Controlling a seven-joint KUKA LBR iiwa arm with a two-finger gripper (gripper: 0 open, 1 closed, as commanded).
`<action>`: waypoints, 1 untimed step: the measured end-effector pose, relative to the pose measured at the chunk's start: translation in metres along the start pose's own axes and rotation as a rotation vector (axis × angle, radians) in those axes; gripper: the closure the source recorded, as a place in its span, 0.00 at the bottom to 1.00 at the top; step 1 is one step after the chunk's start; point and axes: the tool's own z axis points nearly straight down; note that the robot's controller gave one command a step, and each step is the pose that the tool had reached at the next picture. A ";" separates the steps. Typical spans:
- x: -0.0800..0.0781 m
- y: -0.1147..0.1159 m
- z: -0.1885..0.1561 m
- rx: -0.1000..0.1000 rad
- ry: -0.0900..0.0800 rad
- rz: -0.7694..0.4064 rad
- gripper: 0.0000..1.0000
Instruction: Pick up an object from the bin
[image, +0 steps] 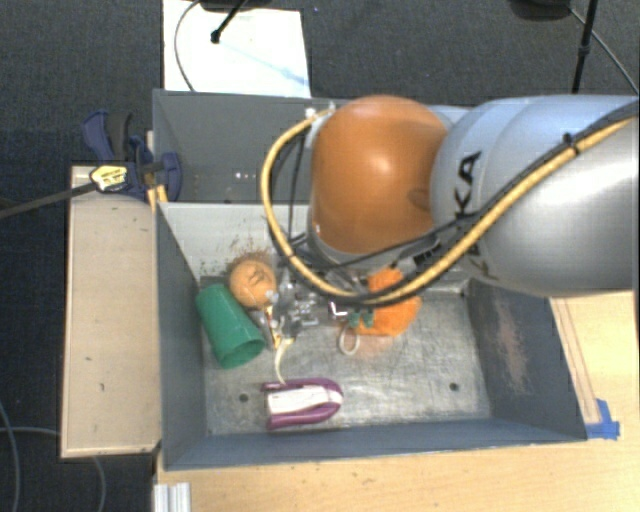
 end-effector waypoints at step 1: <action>0.002 0.000 -0.052 -0.001 -0.003 0.147 1.00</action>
Offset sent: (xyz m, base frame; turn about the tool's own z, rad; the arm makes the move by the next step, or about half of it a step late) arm -0.0269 0.0305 -0.1025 0.0230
